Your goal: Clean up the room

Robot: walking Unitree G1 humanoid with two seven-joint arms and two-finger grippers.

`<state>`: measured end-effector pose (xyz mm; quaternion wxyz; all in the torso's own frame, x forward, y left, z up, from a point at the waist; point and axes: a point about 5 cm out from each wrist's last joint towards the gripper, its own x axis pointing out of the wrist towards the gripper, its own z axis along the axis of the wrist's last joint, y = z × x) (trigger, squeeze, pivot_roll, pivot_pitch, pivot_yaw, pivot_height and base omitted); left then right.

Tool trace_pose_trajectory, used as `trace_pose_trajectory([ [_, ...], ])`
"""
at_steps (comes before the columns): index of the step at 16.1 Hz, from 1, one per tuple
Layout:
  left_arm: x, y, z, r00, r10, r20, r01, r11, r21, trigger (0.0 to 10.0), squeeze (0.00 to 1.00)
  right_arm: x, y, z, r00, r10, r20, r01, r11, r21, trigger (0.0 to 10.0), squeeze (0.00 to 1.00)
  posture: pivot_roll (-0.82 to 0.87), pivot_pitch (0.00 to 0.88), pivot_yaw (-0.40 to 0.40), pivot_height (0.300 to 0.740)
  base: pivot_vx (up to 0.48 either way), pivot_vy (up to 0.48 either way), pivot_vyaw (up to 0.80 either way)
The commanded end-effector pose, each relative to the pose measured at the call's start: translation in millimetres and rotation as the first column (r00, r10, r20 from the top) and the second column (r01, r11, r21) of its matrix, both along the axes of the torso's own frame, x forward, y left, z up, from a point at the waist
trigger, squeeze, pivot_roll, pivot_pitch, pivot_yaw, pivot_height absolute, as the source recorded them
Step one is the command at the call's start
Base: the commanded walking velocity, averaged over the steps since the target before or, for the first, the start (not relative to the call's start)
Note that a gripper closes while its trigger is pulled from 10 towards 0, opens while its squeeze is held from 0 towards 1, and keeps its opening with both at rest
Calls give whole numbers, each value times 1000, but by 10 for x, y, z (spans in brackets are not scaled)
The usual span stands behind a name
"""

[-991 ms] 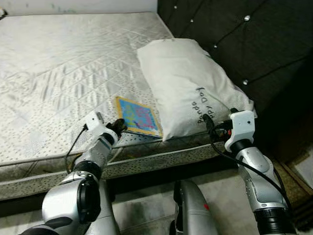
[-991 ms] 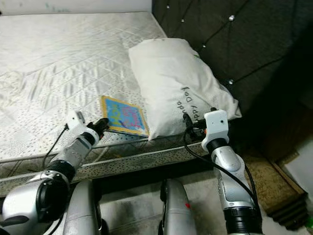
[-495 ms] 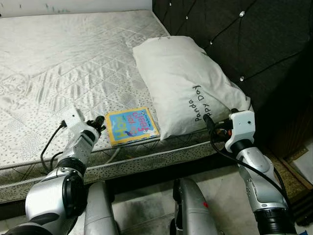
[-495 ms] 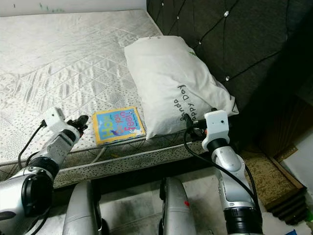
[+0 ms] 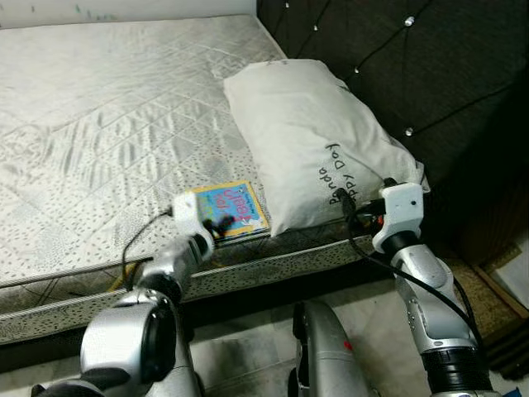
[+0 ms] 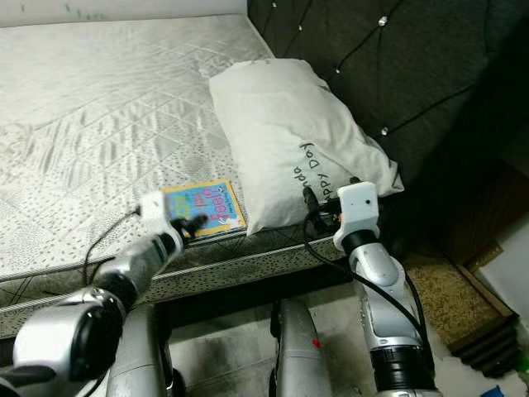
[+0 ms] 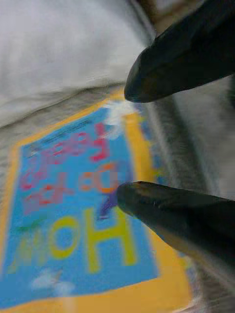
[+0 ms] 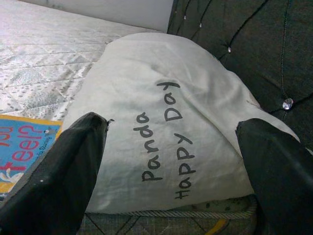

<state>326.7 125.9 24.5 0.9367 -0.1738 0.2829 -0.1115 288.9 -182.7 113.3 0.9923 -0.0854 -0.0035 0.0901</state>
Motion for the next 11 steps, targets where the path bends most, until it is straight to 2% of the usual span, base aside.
trace_pose_trajectory([
  [1,-85,-46,-97,998,-46,-49,47,999,23,10000,1000,17,-4,43,1000,4,20,-3,1000,-8,10000,0,-220,0,-24,571,0,0,0],
  [3,-167,-91,-186,992,-83,-95,88,995,52,10000,1000,19,2,38,1000,1,20,-1,1000,-6,10000,0,-215,0,-22,571,0,0,0],
  [6,-196,-24,-227,992,-41,-117,50,996,73,10000,1000,16,47,37,1000,8,24,-8,1000,-1,10000,0,-214,0,-20,571,0,0,0],
  [11,-236,121,-278,990,46,-131,-36,996,79,10000,1000,25,14,38,1000,7,22,-7,1000,-7,10000,0,-209,0,-24,571,0,0,0],
])
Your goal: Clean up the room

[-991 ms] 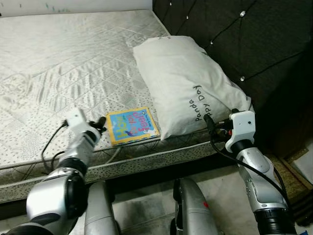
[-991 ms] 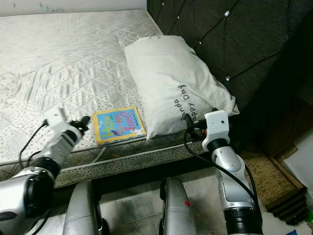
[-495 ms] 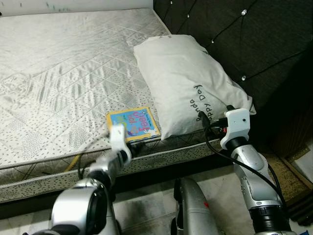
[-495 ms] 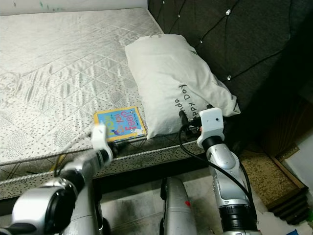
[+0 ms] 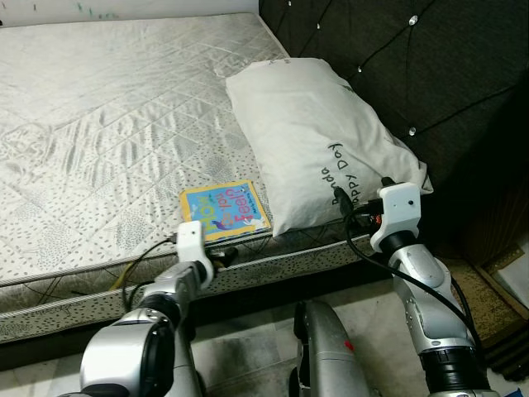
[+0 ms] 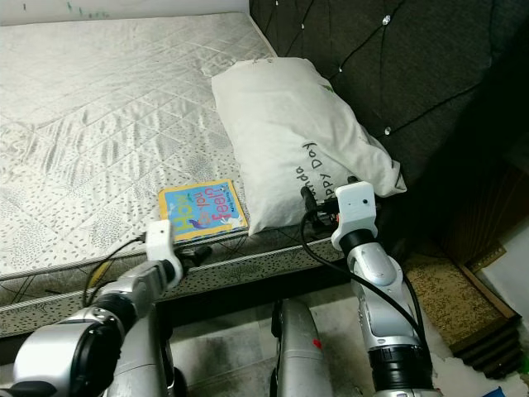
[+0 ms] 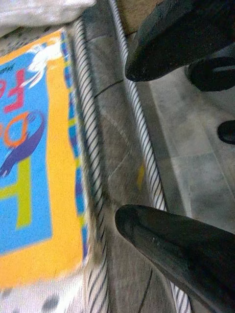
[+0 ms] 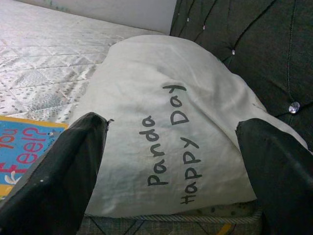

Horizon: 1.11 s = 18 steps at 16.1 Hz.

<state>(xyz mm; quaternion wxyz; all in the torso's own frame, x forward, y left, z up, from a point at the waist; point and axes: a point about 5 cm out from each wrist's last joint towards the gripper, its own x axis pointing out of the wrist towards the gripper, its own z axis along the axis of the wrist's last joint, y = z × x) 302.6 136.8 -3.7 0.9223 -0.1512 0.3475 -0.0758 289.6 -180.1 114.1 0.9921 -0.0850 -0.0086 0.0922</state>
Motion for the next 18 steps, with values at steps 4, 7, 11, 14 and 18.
trace_pose_trajectory([
  [4,40,117,37,999,52,15,-52,998,27,10000,1000,4,-27,40,1000,-14,20,14,1000,-6,10000,0,-224,0,-8,571,0,0,0],
  [7,109,245,110,992,119,47,-121,991,52,10000,1000,-26,-33,24,1000,-20,16,20,1000,-6,10000,0,-232,0,-2,571,0,0,0],
  [11,134,394,142,984,176,37,-179,977,112,10000,1000,-13,-28,33,1000,-23,21,23,1000,-4,10000,0,-234,0,-1,571,0,0,0],
  [14,155,422,168,984,176,42,-180,976,125,10000,1000,-23,-35,32,1000,-23,19,23,1000,-7,10000,0,-238,0,-3,571,0,0,0],
  [18,91,288,83,992,127,-6,-125,984,125,10000,867,-18,-20,32,1000,-19,17,19,1000,-7,10000,0,-232,0,-7,571,0,0,0],
])
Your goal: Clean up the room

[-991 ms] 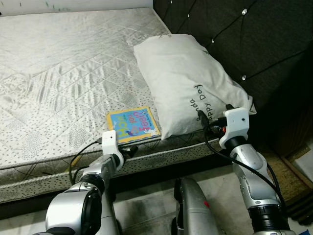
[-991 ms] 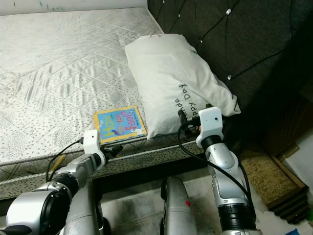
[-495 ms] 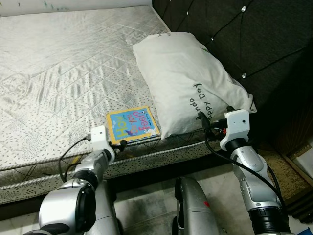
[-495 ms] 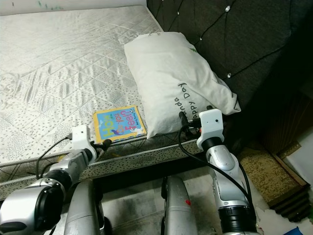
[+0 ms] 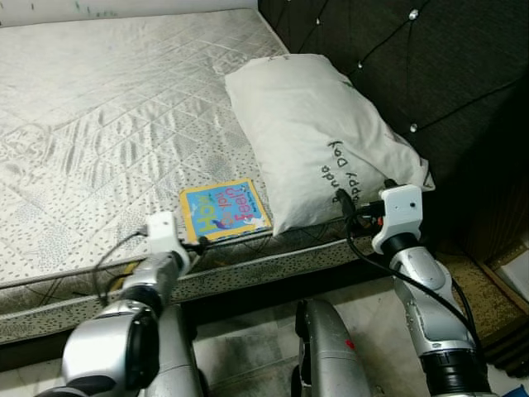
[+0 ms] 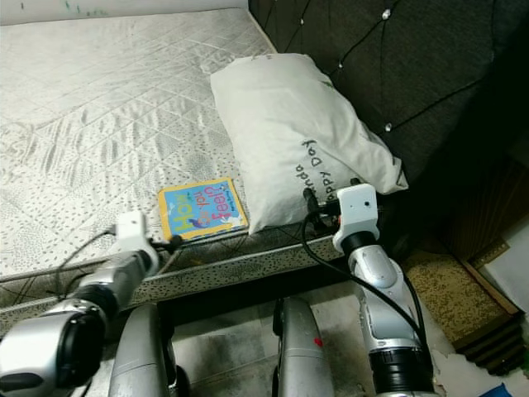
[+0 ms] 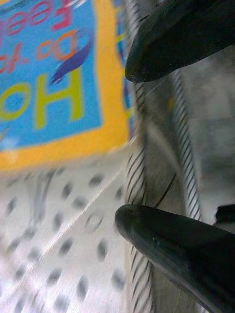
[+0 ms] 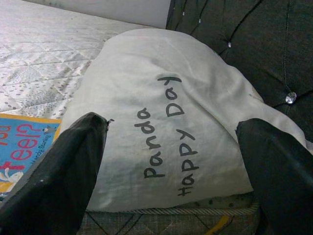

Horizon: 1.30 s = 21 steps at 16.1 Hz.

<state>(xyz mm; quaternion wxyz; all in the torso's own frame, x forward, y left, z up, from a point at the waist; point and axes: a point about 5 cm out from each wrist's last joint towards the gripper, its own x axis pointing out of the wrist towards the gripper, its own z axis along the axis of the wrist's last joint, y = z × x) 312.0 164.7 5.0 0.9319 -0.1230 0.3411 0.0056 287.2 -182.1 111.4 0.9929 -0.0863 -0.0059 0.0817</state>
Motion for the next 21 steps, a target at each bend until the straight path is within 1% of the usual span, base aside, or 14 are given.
trace_pose_trajectory([
  [1,-14,0,-17,1000,-7,-20,7,1000,14,10000,792,8,3,60,1000,4,21,-4,1000,-4,10000,0,-232,0,-7,571,0,0,0],
  [3,-52,9,-57,999,7,-41,-7,1000,16,10000,753,15,6,64,1000,5,22,-5,1000,-5,10000,0,-234,0,-8,571,0,0,0],
  [4,-62,12,-67,999,13,-49,-12,1000,13,10000,275,15,1,63,1000,4,22,-4,1000,-6,10000,0,-235,0,-7,571,0,0,0],
  [5,-72,30,-75,998,30,-55,-29,1000,10,10000,0,13,-8,62,1000,2,21,-2,1000,-7,10000,0,-236,0,-5,571,0,0,0],
  [7,-102,89,-102,995,62,-79,-61,998,19,10000,0,12,-9,61,1000,-2,21,2,1000,-6,10000,0,-240,0,-2,571,0,0,0],
  [8,-125,130,-120,991,96,-92,-95,995,20,10000,0,5,-9,61,1000,-3,22,3,1000,-6,10000,0,-242,0,-1,571,0,0,0],
  [9,-129,142,-123,990,108,-93,-107,994,19,10000,0,2,-9,61,1000,-3,22,3,1000,-6,10000,0,-242,0,-1,571,0,0,0],
  [11,-140,233,-122,983,157,-99,-153,987,38,10000,0,-14,-32,54,1000,-7,19,7,1000,-9,10000,0,-242,0,-1,571,0,0,0],
  [12,-142,239,-122,981,163,-100,-160,986,35,10000,0,-14,-33,55,1000,-7,19,7,1000,-9,10000,0,-242,0,-1,571,0,0,0],
  [13,-131,247,-110,983,159,-94,-155,987,42,10000,0,-11,-38,65,1000,-7,23,7,1000,-15,10000,0,-247,0,0,571,0,0,0],
  [15,-107,204,-93,989,125,-84,-121,991,51,10000,0,-1,-24,71,1000,-3,26,4,1000,-23,10000,0,-239,0,1,571,0,0,0],
  [16,-92,156,-85,992,100,-74,-97,994,45,10000,0,5,1,68,1000,6,28,-5,1000,-26,10000,0,-234,0,1,571,0,0,712],
  [19,-92,118,-88,994,81,-71,-80,996,26,10000,0,13,60,50,1000,17,25,-17,1000,-16,10000,0,-218,0,-5,571,0,0,760],
  [21,-103,126,-98,993,83,-79,-81,996,23,10000,0,11,67,47,1000,15,21,-15,1000,-5,10000,0,-224,0,-1,571,0,0,0],
])
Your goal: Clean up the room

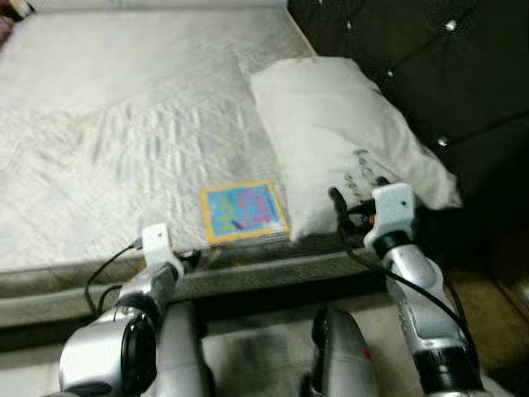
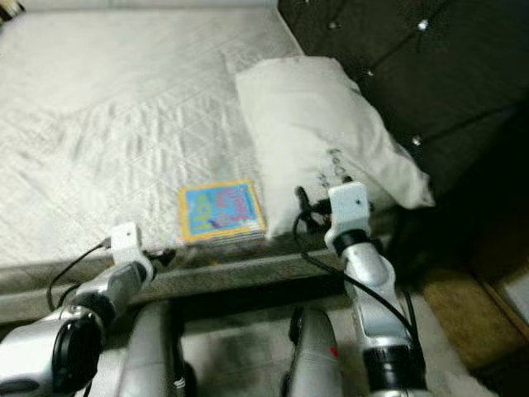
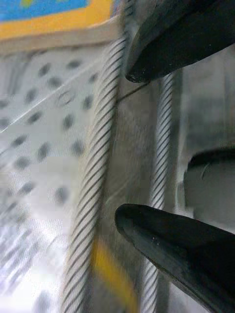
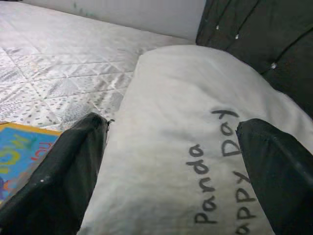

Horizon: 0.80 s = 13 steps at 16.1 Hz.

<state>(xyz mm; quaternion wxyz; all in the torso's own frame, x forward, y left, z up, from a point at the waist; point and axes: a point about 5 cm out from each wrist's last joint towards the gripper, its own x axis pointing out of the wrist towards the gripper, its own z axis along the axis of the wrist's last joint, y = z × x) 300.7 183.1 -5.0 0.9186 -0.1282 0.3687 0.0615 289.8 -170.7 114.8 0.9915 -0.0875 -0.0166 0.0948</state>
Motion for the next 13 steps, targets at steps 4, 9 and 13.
trace_pose_trajectory([
  [4,32,-67,22,1000,-22,-5,22,1000,2,10000,0,-56,-88,12,1000,-24,1,24,1000,-6,10000,0,-246,0,5,571,0,0,0],
  [9,97,-72,86,999,-33,11,32,999,21,10000,0,-168,-128,25,1000,-21,-6,21,1000,-19,10000,0,-277,0,0,571,0,0,0],
  [13,135,-8,135,1000,-23,17,22,999,45,10000,0,-283,-158,22,1000,-19,-23,18,999,-30,10000,0,-304,0,-3,571,0,0,0],
])
